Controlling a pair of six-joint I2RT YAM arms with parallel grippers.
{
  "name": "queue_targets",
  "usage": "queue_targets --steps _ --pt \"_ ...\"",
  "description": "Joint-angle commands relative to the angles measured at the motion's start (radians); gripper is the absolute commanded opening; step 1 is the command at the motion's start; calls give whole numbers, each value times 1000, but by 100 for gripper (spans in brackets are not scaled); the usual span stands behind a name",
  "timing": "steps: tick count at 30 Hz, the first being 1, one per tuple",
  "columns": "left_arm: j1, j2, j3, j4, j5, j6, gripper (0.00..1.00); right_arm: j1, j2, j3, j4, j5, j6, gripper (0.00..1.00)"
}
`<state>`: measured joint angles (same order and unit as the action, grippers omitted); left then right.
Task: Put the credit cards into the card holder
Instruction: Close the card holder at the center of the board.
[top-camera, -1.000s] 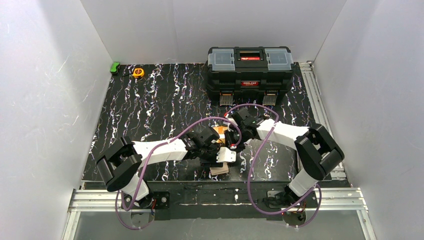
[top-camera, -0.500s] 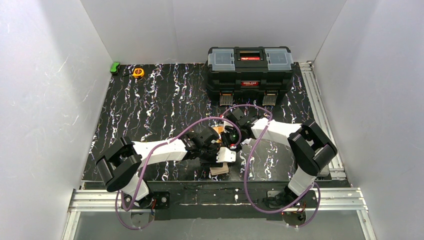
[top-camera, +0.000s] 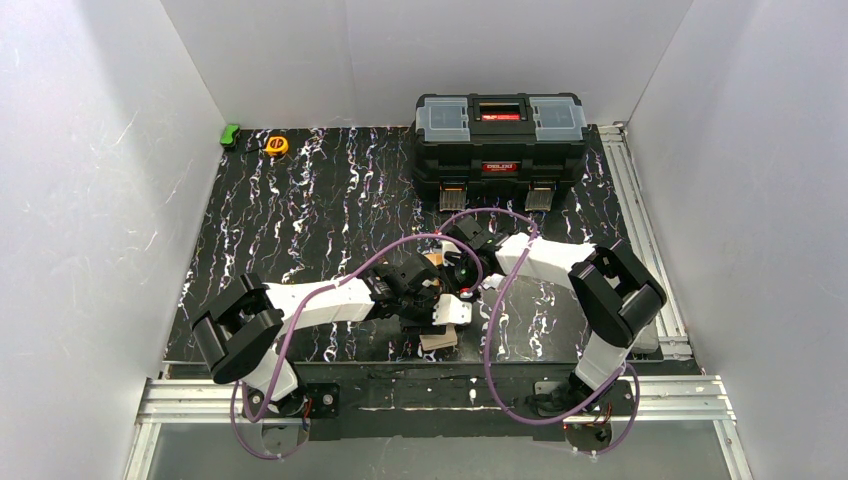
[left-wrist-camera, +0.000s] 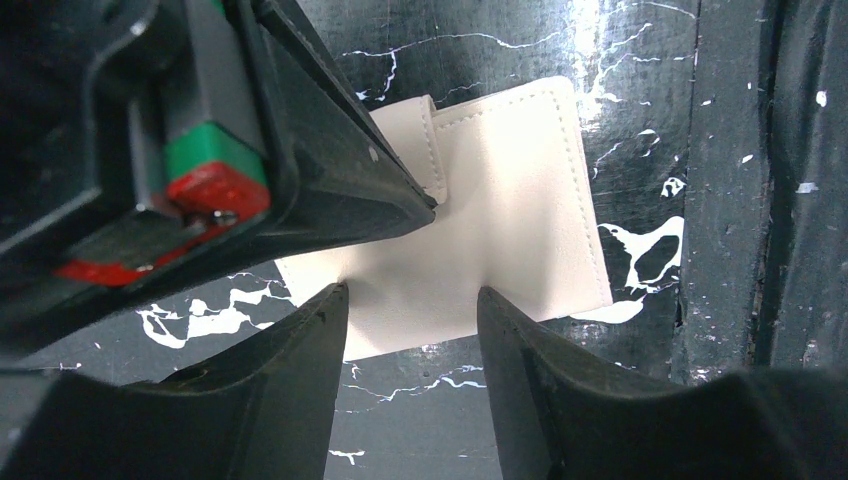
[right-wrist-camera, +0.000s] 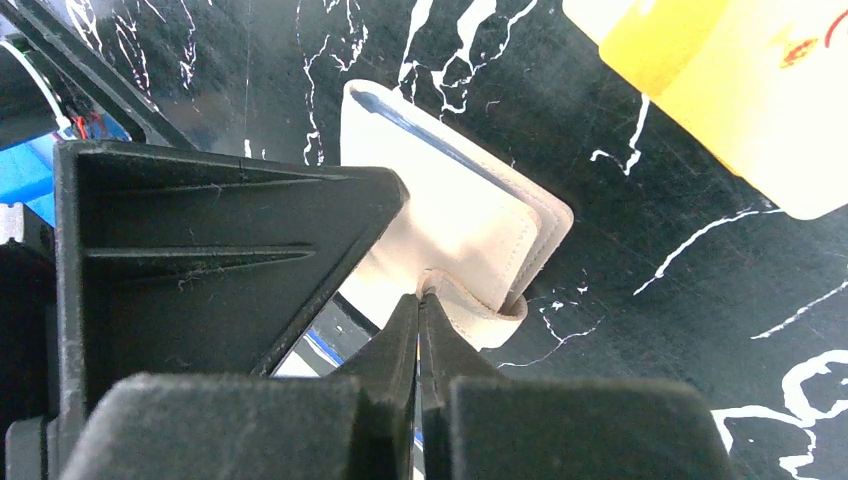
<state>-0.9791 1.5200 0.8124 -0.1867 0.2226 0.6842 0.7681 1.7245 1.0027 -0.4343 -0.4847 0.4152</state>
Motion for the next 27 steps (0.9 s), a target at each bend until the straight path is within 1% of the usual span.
queue_targets --steps 1,9,11,14,15,16,17,18,19,22,23,24,25,26,27 --pt "6 -18 -10 0 -34 15 48 14 20 32 -46 33 -18 1" --pt "5 -14 6 -4 -41 3 52 19 13 36 -64 70 -15 1" --pt "5 -12 18 -11 -51 1 54 19 9 24 -60 78 -11 1" --pt "5 -14 35 -23 -79 23 61 19 11 17 -55 81 -9 1" --pt "5 -15 40 -27 -86 28 65 20 13 19 -54 80 -9 1" --pt "6 -14 47 -30 -92 29 73 19 16 20 -53 81 -9 1" --pt "6 -18 56 -37 -93 24 93 19 18 25 -52 80 -8 1" --pt "6 -21 61 -43 -94 19 98 21 20 27 -51 83 -8 1" --pt "6 -32 68 -51 -99 16 98 20 23 32 -52 86 -7 1" --pt "7 -113 64 -49 -101 11 98 22 15 24 -48 93 -6 1" --pt "7 -154 51 -29 -98 8 98 22 14 22 -47 93 -4 1" --pt "11 -218 13 37 -100 -14 98 22 14 22 -49 98 -6 1" --pt "27 -343 -84 121 -33 -19 98 22 6 15 -45 103 -5 1" --pt "27 -426 -196 197 16 10 98 22 3 11 -42 103 -4 1" --pt "32 -480 -285 258 29 10 98 22 1 12 -43 103 -1 1"
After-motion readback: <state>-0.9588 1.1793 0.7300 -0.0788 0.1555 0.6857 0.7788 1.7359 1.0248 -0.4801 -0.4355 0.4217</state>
